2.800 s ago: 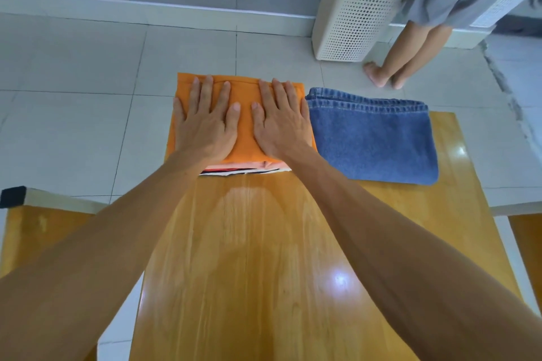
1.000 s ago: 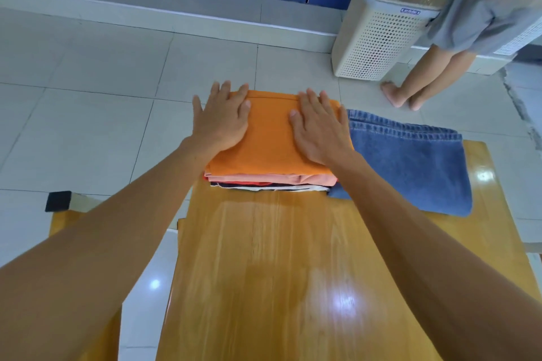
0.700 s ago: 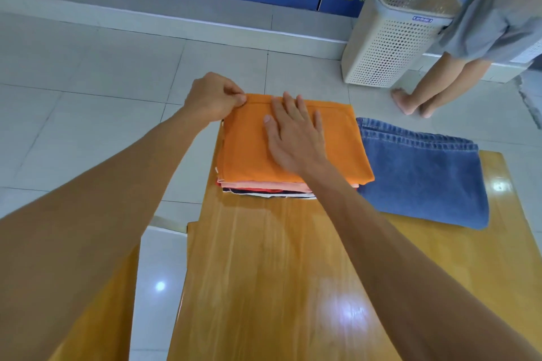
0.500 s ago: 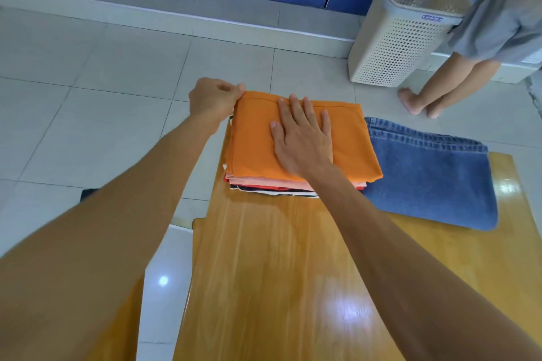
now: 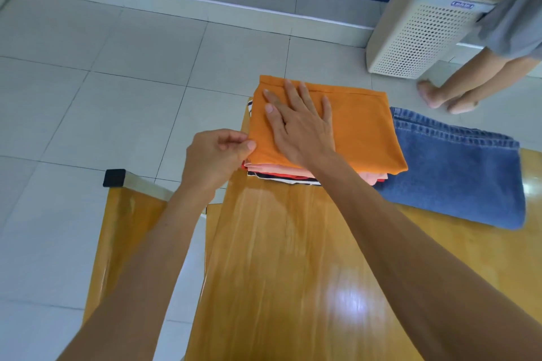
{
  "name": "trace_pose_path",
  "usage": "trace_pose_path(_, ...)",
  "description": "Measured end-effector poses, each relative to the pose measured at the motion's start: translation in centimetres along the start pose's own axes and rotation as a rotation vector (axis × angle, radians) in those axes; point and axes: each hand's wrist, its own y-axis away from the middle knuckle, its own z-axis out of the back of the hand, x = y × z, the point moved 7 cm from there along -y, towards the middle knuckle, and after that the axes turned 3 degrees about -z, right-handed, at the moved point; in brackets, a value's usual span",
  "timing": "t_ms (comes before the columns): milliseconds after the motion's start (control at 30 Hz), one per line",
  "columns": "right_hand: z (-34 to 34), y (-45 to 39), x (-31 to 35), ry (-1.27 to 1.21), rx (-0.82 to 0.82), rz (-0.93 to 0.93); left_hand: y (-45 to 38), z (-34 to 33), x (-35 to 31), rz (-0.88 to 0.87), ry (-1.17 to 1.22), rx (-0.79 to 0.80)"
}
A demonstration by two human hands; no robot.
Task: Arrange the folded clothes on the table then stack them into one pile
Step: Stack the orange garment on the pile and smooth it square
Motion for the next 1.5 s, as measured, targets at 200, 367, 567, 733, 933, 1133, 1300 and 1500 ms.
trace_pose_path(200, -0.3, -0.5, 0.0, 0.012, 0.004, -0.025, 0.9, -0.2, 2.1, 0.045, 0.211, -0.039)
trace_pose_path(367, -0.4, -0.3, 0.0, 0.011, -0.009, -0.017, 3.0, -1.4, 1.0, -0.113, -0.072, -0.084)
trace_pose_path(567, -0.6, -0.2, 0.2, 0.076, -0.038, -0.035, 2.8, -1.3, 0.7, -0.124, -0.088, -0.091)
trace_pose_path(733, -0.1, 0.1, 0.2, 0.005, -0.015, -0.010, 3.1, -1.8, -0.2, -0.131, -0.124, -0.115)
trace_pose_path(933, 2.4, 2.5, -2.8, -0.019, -0.018, -0.060, 2.6, -0.8, -1.2, -0.162, -0.183, -0.125)
trace_pose_path(1133, 6.0, 8.3, -10.5, -0.086, -0.221, -0.336, 4.0, -0.4, -3.9, -0.290, -0.506, -0.379)
trace_pose_path(1300, 6.1, 11.6, -16.2, -0.423, -0.255, -0.667, 5.5, -8.2, -8.8, -0.586, -0.700, -0.249)
trace_pose_path(1500, 4.3, 11.8, -17.1, -0.808, -0.140, -0.573, 2.9, -15.3, -5.3, -0.280, -0.879, 0.063)
